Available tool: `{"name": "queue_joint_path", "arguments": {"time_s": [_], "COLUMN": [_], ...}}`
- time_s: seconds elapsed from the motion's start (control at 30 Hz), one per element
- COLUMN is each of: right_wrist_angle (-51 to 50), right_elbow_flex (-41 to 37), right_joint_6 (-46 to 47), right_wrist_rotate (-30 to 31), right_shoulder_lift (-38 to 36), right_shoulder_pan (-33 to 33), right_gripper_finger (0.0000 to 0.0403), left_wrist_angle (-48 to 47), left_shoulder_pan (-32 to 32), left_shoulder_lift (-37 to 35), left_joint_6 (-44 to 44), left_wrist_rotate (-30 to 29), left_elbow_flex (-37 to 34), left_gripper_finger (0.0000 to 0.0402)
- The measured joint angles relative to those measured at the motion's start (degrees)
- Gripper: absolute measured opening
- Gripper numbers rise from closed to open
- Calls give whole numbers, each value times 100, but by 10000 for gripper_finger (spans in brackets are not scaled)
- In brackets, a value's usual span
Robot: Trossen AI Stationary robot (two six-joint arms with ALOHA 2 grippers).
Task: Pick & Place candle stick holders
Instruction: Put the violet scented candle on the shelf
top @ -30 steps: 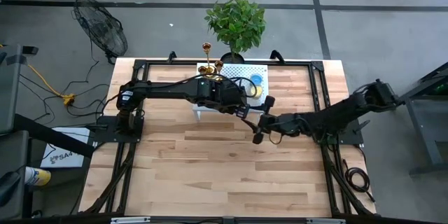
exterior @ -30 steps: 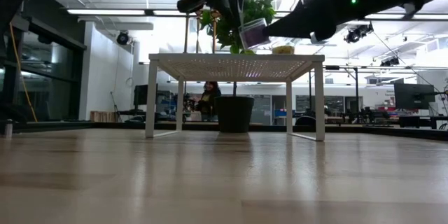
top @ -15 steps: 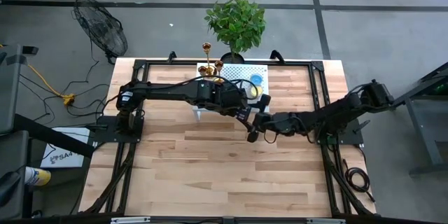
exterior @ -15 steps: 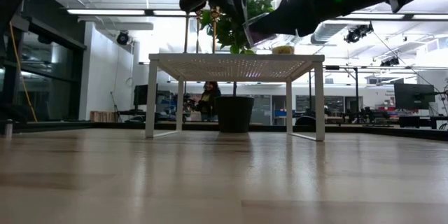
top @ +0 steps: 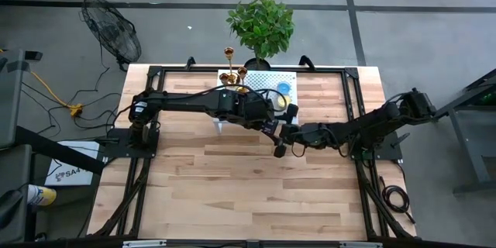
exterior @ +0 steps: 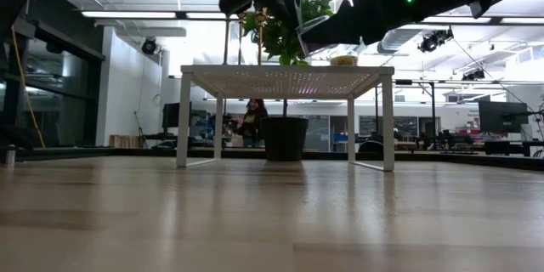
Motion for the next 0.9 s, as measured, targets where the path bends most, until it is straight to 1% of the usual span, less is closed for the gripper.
{"name": "queue_joint_path", "arguments": {"time_s": [0.27,0.5,0.67,0.77,0.83,0.9], "right_wrist_angle": [-139,-316,-303,-190,-40,161], "right_elbow_flex": [7,-13,-9,-9,-7,-7], "right_joint_6": [350,619,627,712,878,1133], "right_wrist_rotate": [-44,-59,-37,-37,8,211], "right_shoulder_lift": [-2,-28,-48,-48,-48,-48], "right_shoulder_pan": [7,3,-9,-9,-13,-13], "right_gripper_finger": [232,232,232,232,232,232], "left_wrist_angle": [-15,-116,-166,-199,-265,-384], "left_shoulder_pan": [7,7,-13,-161,-366,-621], "left_shoulder_lift": [0,-85,-156,-320,-462,-584], "left_joint_6": [563,765,937,1027,1044,1086], "left_wrist_rotate": [259,193,163,-210,-659,-1198], "left_elbow_flex": [0,26,20,17,17,17], "left_gripper_finger": [14,16,16,16,16,16]}}
